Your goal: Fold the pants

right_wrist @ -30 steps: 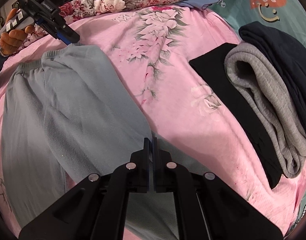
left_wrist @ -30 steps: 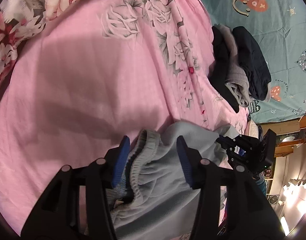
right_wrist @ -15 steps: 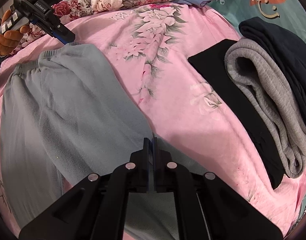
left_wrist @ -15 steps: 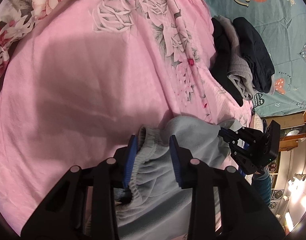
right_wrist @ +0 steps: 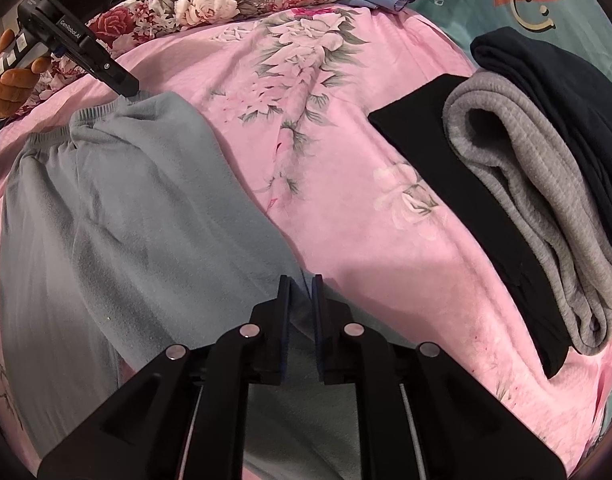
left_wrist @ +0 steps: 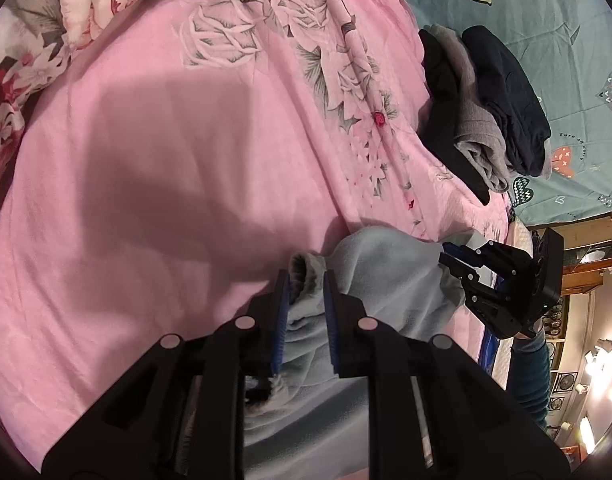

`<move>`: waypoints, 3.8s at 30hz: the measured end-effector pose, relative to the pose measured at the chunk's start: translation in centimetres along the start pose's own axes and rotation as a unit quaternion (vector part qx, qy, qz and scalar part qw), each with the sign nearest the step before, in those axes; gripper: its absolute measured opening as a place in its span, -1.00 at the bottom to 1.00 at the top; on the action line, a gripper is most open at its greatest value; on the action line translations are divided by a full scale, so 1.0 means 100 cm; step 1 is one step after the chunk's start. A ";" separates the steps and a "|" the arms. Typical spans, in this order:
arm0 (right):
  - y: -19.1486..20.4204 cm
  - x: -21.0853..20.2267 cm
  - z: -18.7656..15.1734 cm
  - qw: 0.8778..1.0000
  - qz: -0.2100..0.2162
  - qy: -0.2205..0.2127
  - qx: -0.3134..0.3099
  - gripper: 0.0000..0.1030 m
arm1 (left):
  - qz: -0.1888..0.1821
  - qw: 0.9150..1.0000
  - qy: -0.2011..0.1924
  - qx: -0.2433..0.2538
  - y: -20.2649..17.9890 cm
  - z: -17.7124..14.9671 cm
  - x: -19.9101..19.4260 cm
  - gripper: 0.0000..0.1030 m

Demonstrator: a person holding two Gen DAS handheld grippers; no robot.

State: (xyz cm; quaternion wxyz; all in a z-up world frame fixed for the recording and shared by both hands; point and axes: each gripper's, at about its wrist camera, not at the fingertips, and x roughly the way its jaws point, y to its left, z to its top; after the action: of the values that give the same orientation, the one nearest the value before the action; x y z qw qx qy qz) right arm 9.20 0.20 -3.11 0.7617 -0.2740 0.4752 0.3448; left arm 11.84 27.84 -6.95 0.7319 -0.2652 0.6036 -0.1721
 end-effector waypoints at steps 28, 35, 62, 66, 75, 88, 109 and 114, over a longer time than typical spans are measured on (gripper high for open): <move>-0.003 -0.001 -0.003 1.000 0.000 -0.004 0.009 -0.55 | -0.038 0.999 0.018 -0.009 -0.006 0.003 0.008 -0.20; -0.008 0.000 -0.004 1.000 0.014 -0.005 0.015 -0.55 | -0.069 0.997 0.019 -0.035 0.007 0.013 0.021 -0.21; -0.002 -0.054 -0.002 0.999 -0.013 -0.042 0.001 -0.09 | -0.082 0.988 -0.132 0.011 -0.001 -0.014 -0.047 -0.93; -0.003 -0.035 0.015 0.998 -0.029 -0.026 -0.042 -0.09 | -0.089 0.986 -0.141 0.028 -0.006 -0.017 -0.049 -0.93; -0.031 0.017 0.043 0.994 0.057 0.074 -0.059 -0.09 | -0.118 0.973 -0.186 0.070 -0.006 -0.028 -0.063 -0.93; -0.053 0.029 0.047 0.986 0.115 0.107 -0.054 -0.11 | -0.121 0.968 -0.199 0.096 -0.009 -0.034 -0.066 -0.93; 0.012 -0.068 0.001 0.997 -0.004 0.016 -0.070 -0.96 | -0.097 0.964 -0.222 0.107 -0.013 -0.075 -0.102 -0.93; 0.044 -0.098 -0.022 0.998 -0.016 -0.013 -0.059 -0.96 | -0.080 0.962 -0.230 0.123 -0.008 -0.116 -0.120 -0.92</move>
State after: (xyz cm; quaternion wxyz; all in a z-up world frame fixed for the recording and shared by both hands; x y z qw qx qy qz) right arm 1.49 -1.35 4.52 0.7554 -0.3216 0.4400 0.3637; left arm -1.92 31.99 1.48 0.8618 -0.2530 0.3704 -0.2370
